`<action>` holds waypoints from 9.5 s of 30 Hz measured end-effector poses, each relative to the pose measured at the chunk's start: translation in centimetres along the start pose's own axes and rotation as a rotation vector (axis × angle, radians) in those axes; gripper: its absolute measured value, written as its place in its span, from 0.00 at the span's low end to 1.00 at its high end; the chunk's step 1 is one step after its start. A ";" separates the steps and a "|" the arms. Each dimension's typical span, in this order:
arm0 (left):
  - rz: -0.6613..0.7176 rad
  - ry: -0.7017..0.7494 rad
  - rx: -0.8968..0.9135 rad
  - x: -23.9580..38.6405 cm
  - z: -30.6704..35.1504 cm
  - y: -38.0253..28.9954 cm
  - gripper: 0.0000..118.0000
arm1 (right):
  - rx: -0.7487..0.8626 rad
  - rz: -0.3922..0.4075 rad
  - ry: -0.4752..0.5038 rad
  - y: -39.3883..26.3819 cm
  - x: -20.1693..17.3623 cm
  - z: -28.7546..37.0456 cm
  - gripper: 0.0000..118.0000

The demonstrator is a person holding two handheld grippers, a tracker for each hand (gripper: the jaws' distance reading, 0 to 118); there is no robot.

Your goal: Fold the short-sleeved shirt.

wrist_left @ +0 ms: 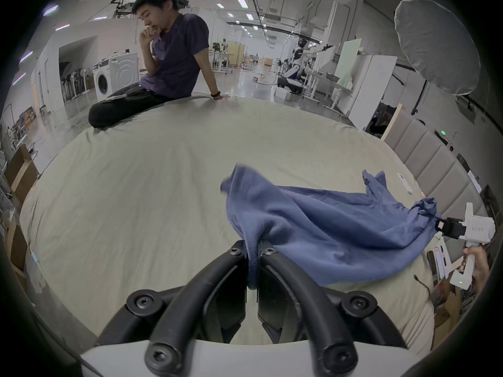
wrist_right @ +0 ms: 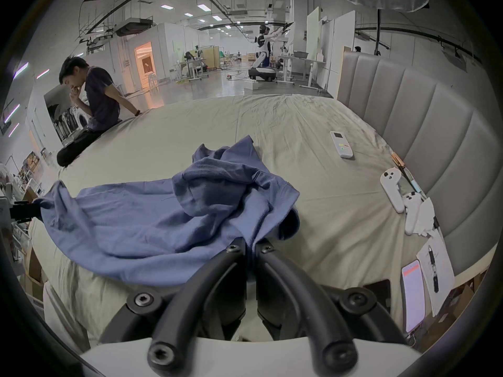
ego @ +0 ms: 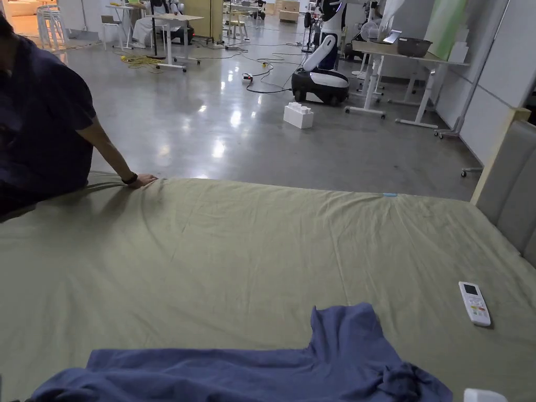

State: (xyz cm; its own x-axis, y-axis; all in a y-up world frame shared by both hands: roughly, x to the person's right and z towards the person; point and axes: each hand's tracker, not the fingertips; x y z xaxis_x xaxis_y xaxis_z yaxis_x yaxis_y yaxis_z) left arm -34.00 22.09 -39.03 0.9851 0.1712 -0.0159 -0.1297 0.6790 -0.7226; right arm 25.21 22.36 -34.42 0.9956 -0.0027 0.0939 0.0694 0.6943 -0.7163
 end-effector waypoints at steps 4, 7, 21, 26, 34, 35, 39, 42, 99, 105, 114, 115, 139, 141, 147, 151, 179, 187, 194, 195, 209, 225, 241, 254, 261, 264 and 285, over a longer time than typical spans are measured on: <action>0.013 0.003 -0.060 -1.1 0.7 -3.3 0.06 | -0.073 0.024 -0.009 -3.9 -0.8 1.7 0.05; 0.010 0.019 -0.098 -1.5 0.7 -6.0 0.06 | -0.117 0.029 -0.021 -7.3 -1.5 1.8 0.05; -0.107 0.115 -0.232 -0.6 -3.9 -10.3 0.06 | -0.168 0.051 -0.099 -13.0 -3.0 -2.7 0.05; -0.125 0.123 -0.214 0.3 -2.7 -9.2 0.06 | -0.100 0.052 -0.149 -11.4 -3.7 -0.8 0.14; -0.136 0.052 0.067 3.6 0.1 -4.8 0.32 | 0.211 0.096 -0.120 -5.8 -5.8 3.1 0.52; -0.139 0.044 0.103 4.2 0.4 -4.3 0.34 | 0.242 0.095 -0.115 -5.2 -6.0 3.4 0.55; -0.142 0.004 0.249 6.8 2.0 -1.8 0.34 | 0.365 0.095 -0.090 -2.9 -7.2 4.5 0.56; -0.152 -0.028 0.350 8.7 3.6 -0.3 0.34 | 0.423 0.093 -0.069 -1.7 -8.0 5.2 0.52; -0.226 0.157 -0.209 2.7 -19.9 3.8 0.26 | 0.147 0.038 -0.093 2.9 -3.7 -7.4 0.02; -0.173 0.142 -0.174 2.3 -17.4 3.3 0.04 | -0.018 0.041 -0.109 6.3 -0.6 -14.1 0.54; -0.147 0.126 -0.108 2.2 -14.2 3.2 0.04 | -0.240 0.164 -0.041 7.7 -0.9 -22.6 0.66; -0.147 0.125 -0.104 2.2 -14.2 3.6 0.04 | -0.259 0.177 -0.042 7.5 -1.2 -23.3 0.66; -0.133 0.053 -0.011 1.7 -8.6 3.6 0.04 | -0.035 0.084 0.018 7.9 -0.9 -12.7 0.02; -0.135 0.039 0.007 1.5 -7.4 3.5 0.04 | -0.019 0.076 0.020 7.8 -0.5 -10.7 0.02; -0.122 -0.022 0.063 0.4 -3.1 2.6 0.04 | 0.032 0.089 0.034 6.0 0.1 -4.9 0.02; -0.125 -0.058 0.071 -0.3 -0.5 1.2 0.04 | 0.033 0.084 0.034 4.1 0.5 -1.9 0.02; -0.172 -0.007 -0.259 -2.5 -3.0 -9.4 0.05 | -0.287 0.173 -0.059 -11.3 -0.1 -3.1 0.02; -0.113 -0.009 -0.138 -2.4 -1.2 -8.2 0.11 | -0.221 0.231 -0.153 -9.9 -1.6 -0.6 0.07; -0.134 0.016 0.107 0.6 0.8 -5.0 0.50 | 0.052 0.208 -0.206 -5.9 -4.3 3.5 0.59; -0.141 0.019 0.141 0.5 0.4 -4.5 0.50 | 0.124 0.198 -0.191 -5.3 -4.8 4.0 0.59; -0.201 0.109 0.539 10.2 2.9 -1.1 0.46 | 0.670 0.066 -0.112 0.2 -12.6 4.5 0.47; -0.075 0.097 0.415 2.4 4.1 -0.1 0.03 | 0.732 0.057 -0.100 2.4 -13.4 3.8 0.01; 0.208 -0.244 -0.189 -9.1 -2.5 -5.7 0.40 | 0.614 0.115 -0.077 1.1 -14.3 2.0 0.01; 0.591 -0.685 -0.296 -12.1 -7.8 -7.9 0.62 | 0.551 0.098 -0.094 0.0 -13.7 1.9 0.01; 0.563 -0.609 -0.297 -11.0 -7.6 -8.5 0.21 | 0.539 0.100 -0.092 -0.1 -13.6 1.9 0.01; 0.474 -0.555 -0.279 -9.9 -6.6 -7.7 0.17 | 0.539 0.103 -0.088 0.0 -13.6 1.9 0.01; 0.265 -0.196 -0.233 -9.3 2.5 0.5 0.13 | 0.567 0.095 -0.079 0.7 -12.5 2.1 0.01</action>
State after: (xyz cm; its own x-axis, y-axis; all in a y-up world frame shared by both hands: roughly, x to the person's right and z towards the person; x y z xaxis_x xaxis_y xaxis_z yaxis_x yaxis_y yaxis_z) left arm -43.51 22.66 -37.49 0.8777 0.4671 -0.1070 -0.3251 0.4164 -0.8491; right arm 12.68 24.42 -34.63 0.9866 0.1172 0.1138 -0.0866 0.9659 -0.2439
